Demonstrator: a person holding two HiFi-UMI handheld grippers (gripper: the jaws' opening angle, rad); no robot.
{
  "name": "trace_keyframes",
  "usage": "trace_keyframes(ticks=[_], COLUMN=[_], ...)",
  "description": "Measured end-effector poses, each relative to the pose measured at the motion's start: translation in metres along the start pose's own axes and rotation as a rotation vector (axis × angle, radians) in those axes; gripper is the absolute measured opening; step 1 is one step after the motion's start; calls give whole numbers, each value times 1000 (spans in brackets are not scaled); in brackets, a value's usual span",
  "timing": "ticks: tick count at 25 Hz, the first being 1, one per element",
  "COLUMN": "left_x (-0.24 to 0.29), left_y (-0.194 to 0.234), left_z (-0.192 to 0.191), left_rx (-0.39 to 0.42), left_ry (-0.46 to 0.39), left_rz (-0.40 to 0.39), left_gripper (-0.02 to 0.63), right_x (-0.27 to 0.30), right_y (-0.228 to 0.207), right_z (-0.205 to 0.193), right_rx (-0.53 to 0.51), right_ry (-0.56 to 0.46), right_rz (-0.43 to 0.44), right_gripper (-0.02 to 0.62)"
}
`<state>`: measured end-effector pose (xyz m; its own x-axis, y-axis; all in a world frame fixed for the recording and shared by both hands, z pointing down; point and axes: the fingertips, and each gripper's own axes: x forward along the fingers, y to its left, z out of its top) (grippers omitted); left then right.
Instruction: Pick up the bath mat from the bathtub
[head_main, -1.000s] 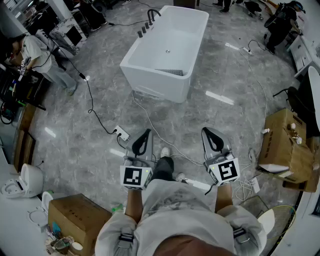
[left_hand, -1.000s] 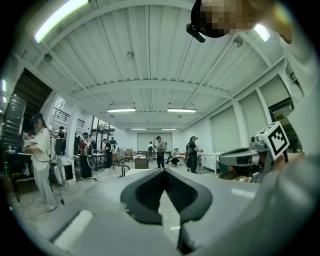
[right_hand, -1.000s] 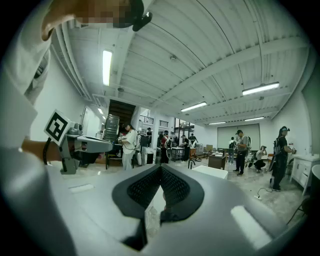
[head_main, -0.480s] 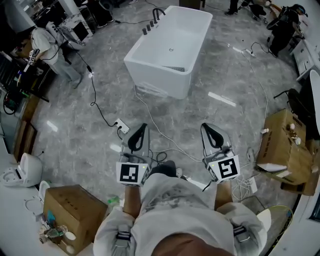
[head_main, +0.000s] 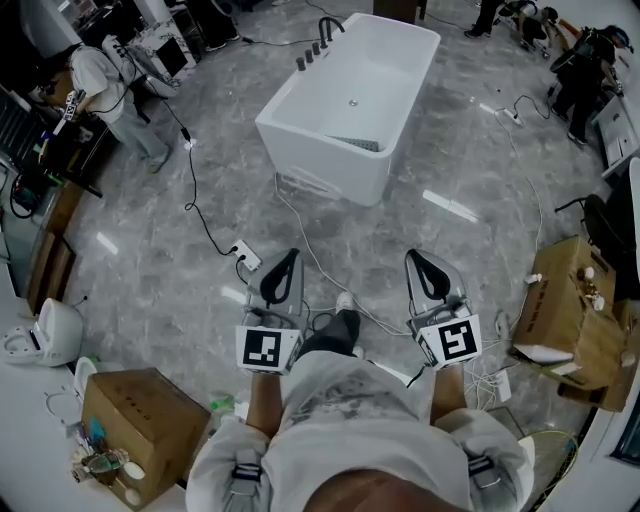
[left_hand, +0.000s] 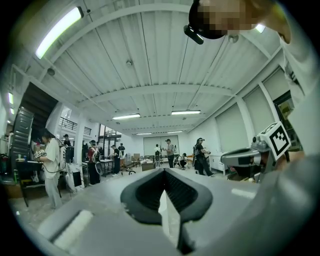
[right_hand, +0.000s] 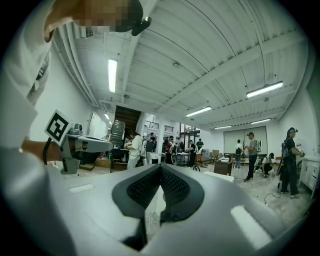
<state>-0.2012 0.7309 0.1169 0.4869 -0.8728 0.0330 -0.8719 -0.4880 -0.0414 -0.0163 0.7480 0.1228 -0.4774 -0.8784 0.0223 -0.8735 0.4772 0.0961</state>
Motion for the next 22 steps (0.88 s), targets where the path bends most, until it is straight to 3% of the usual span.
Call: trace_keyframes(ticks=[14,22], left_x=[126,174], left_y=[81,105], left_z=[-10,-8], left_rx=[-59,-53], left_ry=[15,23], left_rz=[22,-9], left_gripper=[3,3], right_x=[146,192], right_y=[-62,-86], right_z=[-11,-19], right_rx=[-38,-31], right_ry=[71,93], right_rz=[40,12], right_gripper=[2,2])
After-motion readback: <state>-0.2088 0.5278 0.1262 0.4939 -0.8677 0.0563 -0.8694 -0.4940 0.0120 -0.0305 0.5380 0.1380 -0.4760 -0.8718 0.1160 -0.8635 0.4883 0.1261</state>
